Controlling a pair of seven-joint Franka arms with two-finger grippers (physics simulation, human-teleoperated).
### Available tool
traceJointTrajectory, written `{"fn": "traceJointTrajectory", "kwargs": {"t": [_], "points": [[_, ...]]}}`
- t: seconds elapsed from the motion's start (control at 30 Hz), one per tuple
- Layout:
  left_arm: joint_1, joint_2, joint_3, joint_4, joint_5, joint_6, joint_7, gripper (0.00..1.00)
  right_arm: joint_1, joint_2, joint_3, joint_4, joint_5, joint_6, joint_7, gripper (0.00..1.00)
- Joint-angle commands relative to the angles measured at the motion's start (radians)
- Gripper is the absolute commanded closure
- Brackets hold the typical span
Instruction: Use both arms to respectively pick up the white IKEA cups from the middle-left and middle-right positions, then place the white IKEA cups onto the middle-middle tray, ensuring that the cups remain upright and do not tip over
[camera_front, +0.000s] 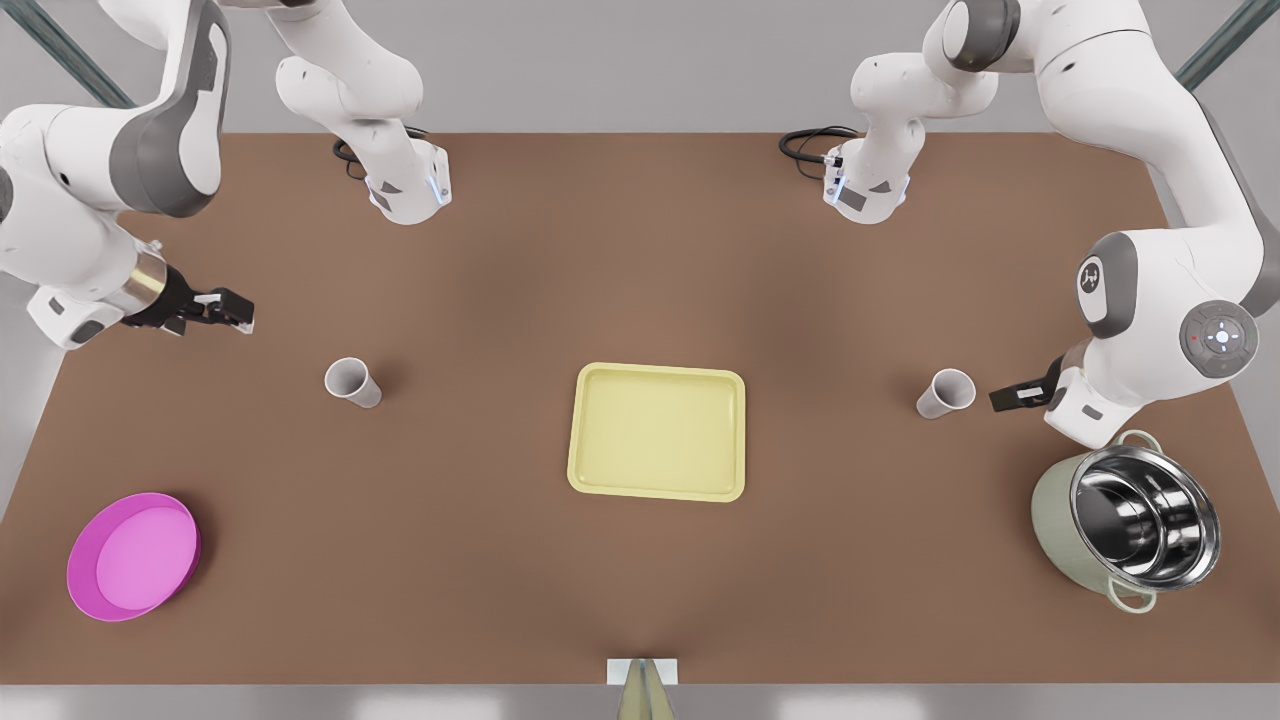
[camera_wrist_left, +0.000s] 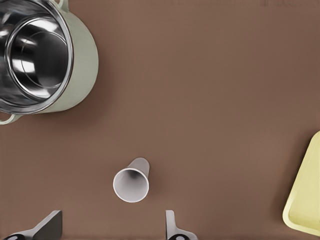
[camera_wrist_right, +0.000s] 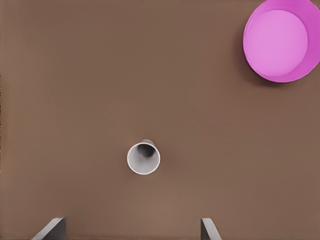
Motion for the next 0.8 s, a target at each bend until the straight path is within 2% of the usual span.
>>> {"fn": "traceJointTrajectory", "kwargs": {"t": [0.0,0.07,0.1,0.2,0.27,0.43,0.63,0.77], "points": [[0.000,-0.001,0.001,0.000,0.001,0.000,-0.013,0.00,-0.015,-0.002,-0.001,-0.002,-0.003,-0.003,-0.033,0.00],[0.037,-0.001,0.004,-0.052,0.002,0.025,-0.014,0.00,-0.015,0.002,-0.001,-0.002,-0.003,-0.003,-0.033,0.00],[0.078,-0.003,0.006,-0.150,0.002,0.129,-0.013,0.00,-0.015,0.006,0.001,-0.011,-0.003,-0.003,-0.033,0.00],[0.121,-0.004,0.004,-0.368,0.001,0.282,0.035,0.00,-0.015,0.012,-0.001,-0.016,-0.003,0.000,-0.031,0.00],[0.121,-0.004,0.004,-0.445,0.001,0.371,0.036,0.00,-0.015,0.019,-0.001,-0.019,-0.004,0.005,-0.031,0.00],[0.135,0.003,0.006,-0.552,0.001,0.532,0.165,0.00,-0.016,0.016,-0.001,-0.082,-0.004,0.056,-0.030,0.00],[0.141,0.034,0.004,-0.654,0.001,0.654,0.165,0.00,-0.016,-0.033,0.001,-0.353,0.002,0.364,-0.019,0.00],[0.141,0.056,0.004,-0.658,0.001,0.640,0.162,0.00,-0.019,-0.025,0.001,-0.488,0.013,0.556,-0.019,0.00]]}}
